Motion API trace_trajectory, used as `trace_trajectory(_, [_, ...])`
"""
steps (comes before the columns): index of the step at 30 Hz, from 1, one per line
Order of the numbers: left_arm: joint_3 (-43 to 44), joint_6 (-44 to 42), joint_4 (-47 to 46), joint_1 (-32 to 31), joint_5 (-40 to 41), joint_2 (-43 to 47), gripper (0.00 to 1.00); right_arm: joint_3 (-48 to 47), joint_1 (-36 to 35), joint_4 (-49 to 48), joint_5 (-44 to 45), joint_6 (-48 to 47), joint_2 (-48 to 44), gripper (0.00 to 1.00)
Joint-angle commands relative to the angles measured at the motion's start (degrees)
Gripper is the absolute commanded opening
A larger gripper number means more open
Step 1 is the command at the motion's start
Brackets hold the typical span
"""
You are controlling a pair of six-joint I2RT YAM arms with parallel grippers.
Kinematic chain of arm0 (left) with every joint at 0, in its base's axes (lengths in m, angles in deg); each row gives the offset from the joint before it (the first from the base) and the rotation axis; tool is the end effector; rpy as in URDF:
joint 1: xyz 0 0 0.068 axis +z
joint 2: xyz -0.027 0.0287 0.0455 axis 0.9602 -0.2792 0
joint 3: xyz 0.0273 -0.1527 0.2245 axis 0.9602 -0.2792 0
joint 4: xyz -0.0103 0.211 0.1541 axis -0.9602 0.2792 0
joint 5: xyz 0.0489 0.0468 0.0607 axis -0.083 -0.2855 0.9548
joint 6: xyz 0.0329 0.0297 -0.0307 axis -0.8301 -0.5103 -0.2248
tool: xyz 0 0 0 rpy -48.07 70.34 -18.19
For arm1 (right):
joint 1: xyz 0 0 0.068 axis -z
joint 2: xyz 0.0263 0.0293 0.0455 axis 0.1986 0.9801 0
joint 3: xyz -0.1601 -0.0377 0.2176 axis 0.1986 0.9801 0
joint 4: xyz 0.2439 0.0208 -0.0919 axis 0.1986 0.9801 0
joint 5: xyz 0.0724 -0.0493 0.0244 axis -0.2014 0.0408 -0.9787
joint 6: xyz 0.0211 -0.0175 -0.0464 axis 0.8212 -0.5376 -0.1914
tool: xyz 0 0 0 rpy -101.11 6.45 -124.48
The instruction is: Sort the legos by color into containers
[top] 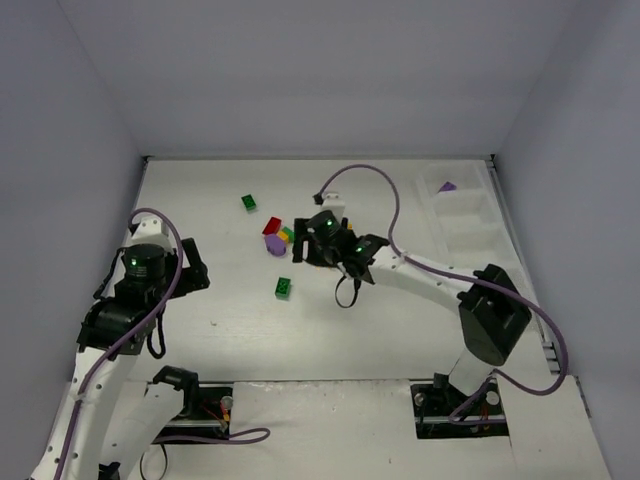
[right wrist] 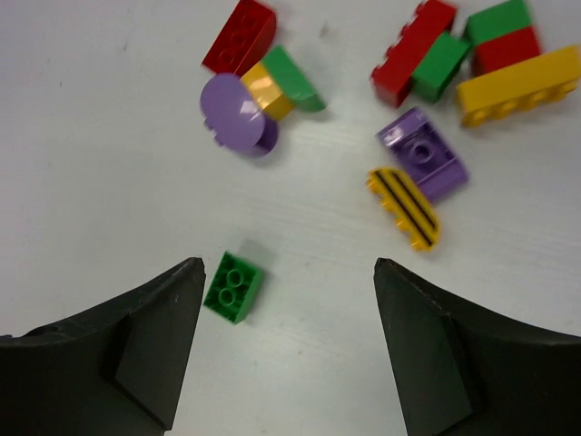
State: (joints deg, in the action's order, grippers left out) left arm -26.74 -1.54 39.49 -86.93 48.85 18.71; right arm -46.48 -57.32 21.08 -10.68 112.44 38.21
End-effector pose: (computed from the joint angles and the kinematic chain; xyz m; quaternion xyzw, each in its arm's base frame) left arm 0.1277 -0.0248 0.3513 -0.1227 0.8568 -0.1050 0.4896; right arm 0.2706 0.2696 0.2743 -0.0414 0.8387 0.2826 0.4637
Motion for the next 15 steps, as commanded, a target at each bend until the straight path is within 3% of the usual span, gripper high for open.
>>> trace_trajectory(1, [2.4,1.2,0.4,0.2,0.9,0.2,0.81,-4.2,-6.6,0.9,5.8,6.7,3.8,0.71])
trace_trajectory(6, [2.3,2.8,0.7,0.2,0.1,1.2,0.81,-8.5,-11.3,4.4,6.8,10.1,11.9,0.69])
trace_trajectory(15, [2.4,3.3,0.8,0.2,-0.1,1.3,0.81,-15.4,-12.6,7.1,7.7,10.3,21.7,0.63])
